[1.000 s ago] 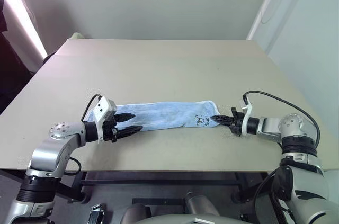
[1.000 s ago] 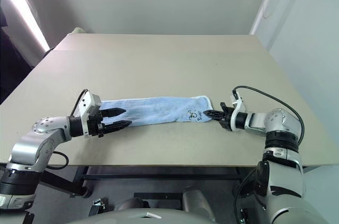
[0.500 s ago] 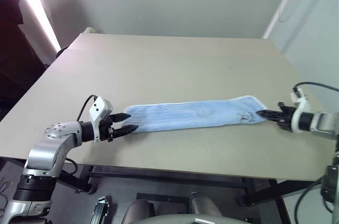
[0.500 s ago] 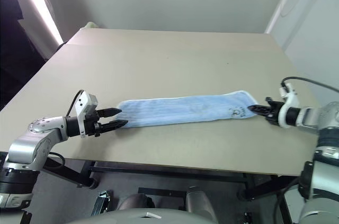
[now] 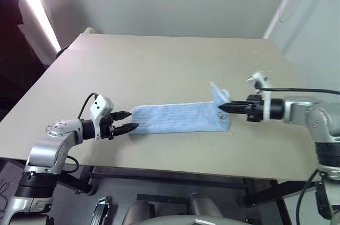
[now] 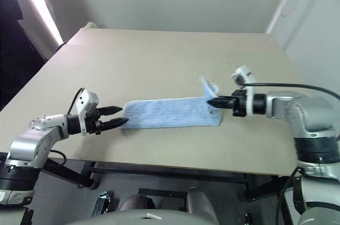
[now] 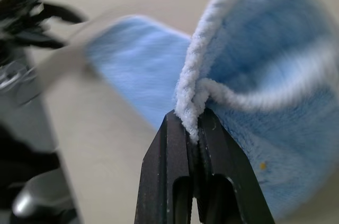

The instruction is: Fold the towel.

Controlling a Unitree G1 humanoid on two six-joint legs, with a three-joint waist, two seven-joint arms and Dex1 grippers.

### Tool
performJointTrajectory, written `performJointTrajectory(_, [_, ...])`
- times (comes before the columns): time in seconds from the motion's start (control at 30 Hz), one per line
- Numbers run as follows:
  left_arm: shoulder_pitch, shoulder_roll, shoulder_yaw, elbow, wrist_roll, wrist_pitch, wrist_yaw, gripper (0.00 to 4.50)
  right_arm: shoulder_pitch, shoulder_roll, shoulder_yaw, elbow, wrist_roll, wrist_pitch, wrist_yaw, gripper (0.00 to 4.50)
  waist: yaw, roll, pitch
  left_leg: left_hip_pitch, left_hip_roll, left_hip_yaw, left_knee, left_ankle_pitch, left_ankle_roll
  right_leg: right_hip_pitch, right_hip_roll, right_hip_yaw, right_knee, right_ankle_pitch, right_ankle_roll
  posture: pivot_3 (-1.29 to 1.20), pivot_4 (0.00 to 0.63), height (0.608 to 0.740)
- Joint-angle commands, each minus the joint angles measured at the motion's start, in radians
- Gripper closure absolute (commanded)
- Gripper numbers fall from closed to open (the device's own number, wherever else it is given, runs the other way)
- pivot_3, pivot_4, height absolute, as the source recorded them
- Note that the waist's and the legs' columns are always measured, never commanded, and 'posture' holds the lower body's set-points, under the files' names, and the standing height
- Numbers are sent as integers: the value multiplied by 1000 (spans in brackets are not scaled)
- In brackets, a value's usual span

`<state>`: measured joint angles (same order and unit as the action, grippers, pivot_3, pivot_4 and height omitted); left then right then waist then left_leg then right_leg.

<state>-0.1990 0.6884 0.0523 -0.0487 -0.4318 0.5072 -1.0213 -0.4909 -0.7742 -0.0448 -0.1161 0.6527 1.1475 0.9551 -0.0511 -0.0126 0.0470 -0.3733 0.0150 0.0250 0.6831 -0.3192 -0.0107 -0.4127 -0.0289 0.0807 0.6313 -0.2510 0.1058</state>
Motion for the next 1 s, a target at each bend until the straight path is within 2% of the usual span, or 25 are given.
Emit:
performJointTrajectory(0.03, [-22,7,10,-5,0,-17,0,1399,-12,56,71,-4,-24,-17,-40,4468,7,-1,0,0,0,0,0,0,0,0,0,0,0,0,0,0,0,716])
performJointTrajectory(0.33, [-8,1,13,-23,3,-13,12,1399,-73,172,186,165,-144,-121,-95,4468,8,-1,0,0,0,0,1,0,0,0,0,0,0,0,0,0,0,716])
performJointTrajectory(0.43, [4,1,16,-37,-2,-8,17,1399,-91,190,210,194,-159,-129,-82,3747,7,-1,0,0,0,0,1,0,0,0,0,0,1,0,0,0,0,716])
performJointTrajectory(0.63, [0,14,25,-23,0,-15,16,1399,-117,214,238,179,-146,-107,-41,1607,7,-1,0,0,0,0,1,0,0,0,0,0,1,0,0,0,0,716])
performJointTrajectory(0.73, [2,17,45,-27,-15,-1,23,1399,-110,198,134,129,-55,-124,24,545,9,-1,0,0,0,0,1,0,0,0,0,-1,1,0,0,0,0,716])
performJointTrajectory(0.83, [17,19,71,-33,-34,20,30,1399,-114,204,47,133,-32,-197,22,545,9,-1,0,0,0,0,1,0,0,0,0,-1,1,0,0,0,0,716])
performJointTrajectory(0.9, [25,18,86,-37,-45,30,38,1399,-133,249,17,197,-67,-282,-33,545,6,-1,-1,0,0,0,1,0,0,0,0,-1,1,0,0,0,0,716])
performJointTrajectory(1.0, [34,16,99,-42,-53,39,50,1399,-135,284,64,291,-175,-452,-52,545,4,-2,-1,2,0,0,1,0,0,1,1,-1,2,1,-1,0,0,716])
